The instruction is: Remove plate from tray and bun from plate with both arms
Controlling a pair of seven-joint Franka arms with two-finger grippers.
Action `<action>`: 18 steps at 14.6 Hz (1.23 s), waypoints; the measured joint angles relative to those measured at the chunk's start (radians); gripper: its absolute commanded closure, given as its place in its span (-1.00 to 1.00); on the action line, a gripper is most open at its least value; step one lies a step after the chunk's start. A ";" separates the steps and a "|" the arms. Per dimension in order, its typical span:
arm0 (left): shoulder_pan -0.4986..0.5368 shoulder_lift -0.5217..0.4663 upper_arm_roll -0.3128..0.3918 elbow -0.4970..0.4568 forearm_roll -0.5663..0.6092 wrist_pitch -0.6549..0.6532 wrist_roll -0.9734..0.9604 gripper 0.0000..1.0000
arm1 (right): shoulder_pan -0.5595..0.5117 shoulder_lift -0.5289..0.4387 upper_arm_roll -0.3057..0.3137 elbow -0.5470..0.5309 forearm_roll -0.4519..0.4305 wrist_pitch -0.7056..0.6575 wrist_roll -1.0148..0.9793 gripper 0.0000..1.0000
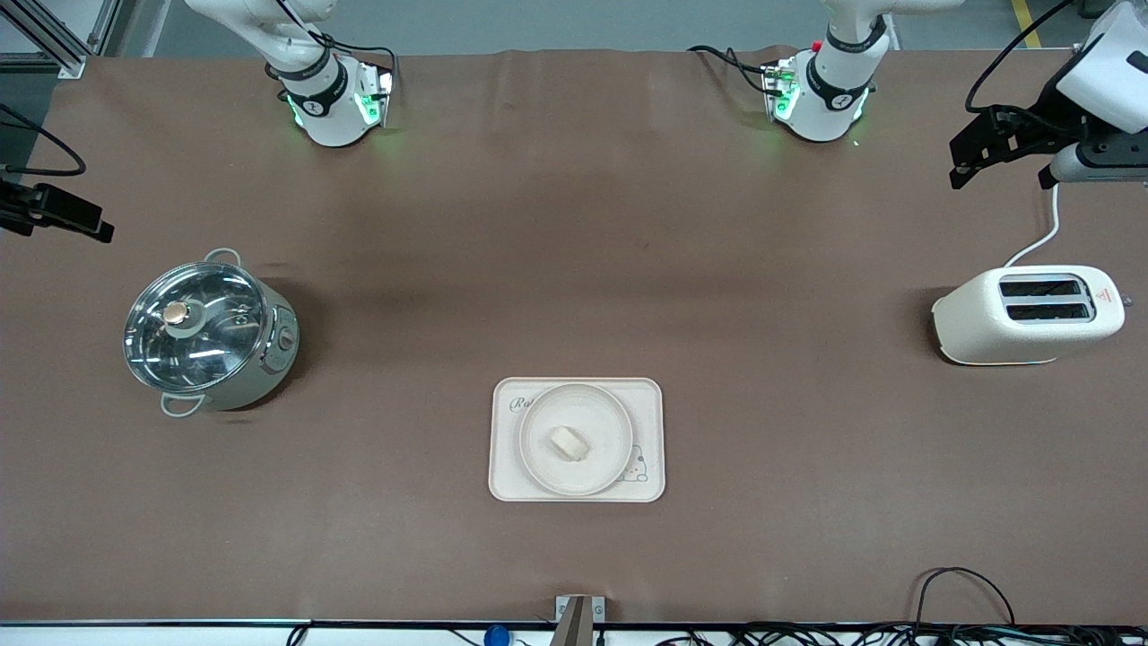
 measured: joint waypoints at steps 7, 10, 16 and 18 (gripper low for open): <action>0.003 0.006 0.004 0.002 0.000 0.003 0.000 -1.00 | 0.000 0.000 0.004 -0.001 0.001 0.000 0.000 -1.00; 0.003 0.014 0.005 0.013 0.000 0.008 0.000 -1.00 | 0.002 0.000 0.008 -0.008 0.047 0.000 0.000 -1.00; 0.002 0.017 0.005 0.016 0.000 0.008 0.000 -1.00 | 0.088 0.042 0.018 -0.078 0.144 0.200 0.104 -1.00; 0.002 0.019 0.005 0.016 0.000 0.009 0.000 -1.00 | 0.150 0.118 0.020 -0.094 0.175 0.311 0.181 -1.00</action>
